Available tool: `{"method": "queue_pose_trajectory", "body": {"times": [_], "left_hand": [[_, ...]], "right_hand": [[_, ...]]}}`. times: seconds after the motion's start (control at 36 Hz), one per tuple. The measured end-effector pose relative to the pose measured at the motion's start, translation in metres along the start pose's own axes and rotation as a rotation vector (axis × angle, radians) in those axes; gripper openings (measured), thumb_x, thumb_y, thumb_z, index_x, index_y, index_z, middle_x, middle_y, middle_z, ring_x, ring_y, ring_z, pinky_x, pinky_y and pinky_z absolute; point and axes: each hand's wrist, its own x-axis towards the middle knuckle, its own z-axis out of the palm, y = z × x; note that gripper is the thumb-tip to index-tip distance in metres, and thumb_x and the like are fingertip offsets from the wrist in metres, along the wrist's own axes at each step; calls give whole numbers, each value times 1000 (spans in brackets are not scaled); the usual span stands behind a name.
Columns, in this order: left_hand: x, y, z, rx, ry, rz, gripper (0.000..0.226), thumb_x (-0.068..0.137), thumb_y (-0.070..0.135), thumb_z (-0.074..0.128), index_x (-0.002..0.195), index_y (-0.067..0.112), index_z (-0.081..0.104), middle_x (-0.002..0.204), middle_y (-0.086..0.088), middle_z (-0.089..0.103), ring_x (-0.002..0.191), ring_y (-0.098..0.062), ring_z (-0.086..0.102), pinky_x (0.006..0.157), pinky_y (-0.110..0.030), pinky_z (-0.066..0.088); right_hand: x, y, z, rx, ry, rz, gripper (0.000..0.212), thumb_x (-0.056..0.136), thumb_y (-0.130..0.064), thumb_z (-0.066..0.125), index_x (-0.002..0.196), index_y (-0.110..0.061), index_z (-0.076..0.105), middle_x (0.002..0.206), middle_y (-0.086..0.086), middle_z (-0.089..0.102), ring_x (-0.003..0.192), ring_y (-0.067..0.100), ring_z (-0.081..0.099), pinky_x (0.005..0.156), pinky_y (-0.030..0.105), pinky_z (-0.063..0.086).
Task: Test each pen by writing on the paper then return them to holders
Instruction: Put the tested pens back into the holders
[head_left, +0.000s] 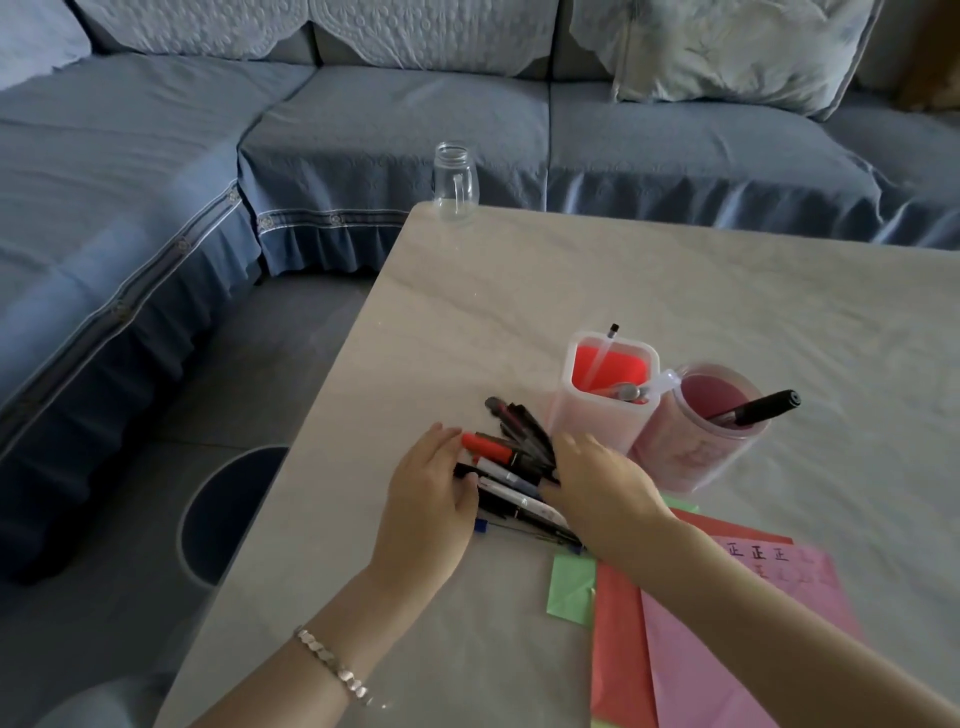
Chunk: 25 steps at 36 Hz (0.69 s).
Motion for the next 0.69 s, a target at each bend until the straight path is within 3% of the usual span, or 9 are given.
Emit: {"method": "queue_pose_trajectory", "body": {"times": [0.06, 0.11, 0.22, 0.33, 0.44, 0.5, 0.56, 0.61, 0.69], "left_hand": [[-2, 21, -8, -186, 37, -61, 40, 88, 1, 56, 127, 8, 52, 125, 7, 47, 122, -4, 38, 98, 2, 19], [0, 45, -15, -496, -3, -236, 38, 91, 6, 55, 128, 17, 50, 124, 11, 48, 115, 1, 43, 88, 5, 29], [10, 82, -22, -1163, -291, -463, 37, 79, 32, 60, 112, 15, 62, 112, -1, 68, 103, -9, 63, 90, -23, 46], [6, 105, -19, -1103, -538, -355, 38, 80, 35, 57, 103, 6, 69, 109, -20, 66, 101, -25, 64, 97, -40, 47], [6, 113, -14, -1091, -592, -367, 24, 79, 34, 64, 94, 20, 75, 104, -8, 71, 102, -19, 66, 92, -33, 49], [5, 116, -14, -1136, -616, -372, 25, 81, 34, 66, 95, 16, 74, 105, -8, 71, 102, -20, 66, 90, -32, 51], [4, 118, -14, -1196, -629, -401, 33, 77, 32, 60, 98, 10, 73, 106, -10, 70, 101, -22, 66, 85, -31, 53], [3, 121, -13, -1232, -622, -446, 32, 76, 30, 59, 95, 9, 73, 102, -11, 71, 96, -23, 68, 78, -30, 55], [1, 123, -10, -1228, -594, -476, 25, 74, 31, 60, 82, 15, 76, 96, -11, 72, 88, -23, 69, 74, -35, 56]], "right_hand": [[-9, 6, -9, 203, 44, -32, 9, 91, -20, 47, 90, -11, 45, 86, 3, 52, 76, 25, 51, 61, 30, 34], [-20, 10, -18, 462, 28, -29, 11, 91, -17, 45, 81, -14, 44, 71, -3, 48, 64, 18, 46, 57, 28, 37], [-42, 15, -35, 922, -97, 38, 20, 94, -13, 42, 77, -13, 53, 69, 3, 49, 65, 14, 46, 64, 26, 42], [-57, 23, -34, 1216, -207, 77, 18, 94, -12, 43, 88, -14, 60, 72, -5, 67, 70, 5, 63, 62, 15, 49], [-62, 27, -32, 1428, -267, 104, 19, 94, -7, 41, 93, -13, 58, 62, -9, 68, 62, -1, 63, 55, 13, 47], [-64, 29, -33, 1485, -274, 104, 16, 92, -7, 43, 93, -11, 59, 64, -6, 69, 64, 2, 65, 57, 14, 49], [-66, 31, -34, 1481, -284, 74, 13, 86, -15, 52, 94, -10, 61, 75, -1, 72, 75, 8, 68, 67, 19, 53], [-67, 35, -31, 1367, -264, 79, 28, 78, -29, 59, 94, -7, 64, 83, 7, 70, 80, 17, 67, 78, 30, 55], [-68, 39, -28, 1155, -167, 118, 26, 85, -27, 58, 81, -2, 61, 70, 6, 60, 62, 12, 58, 65, 27, 52]]}}
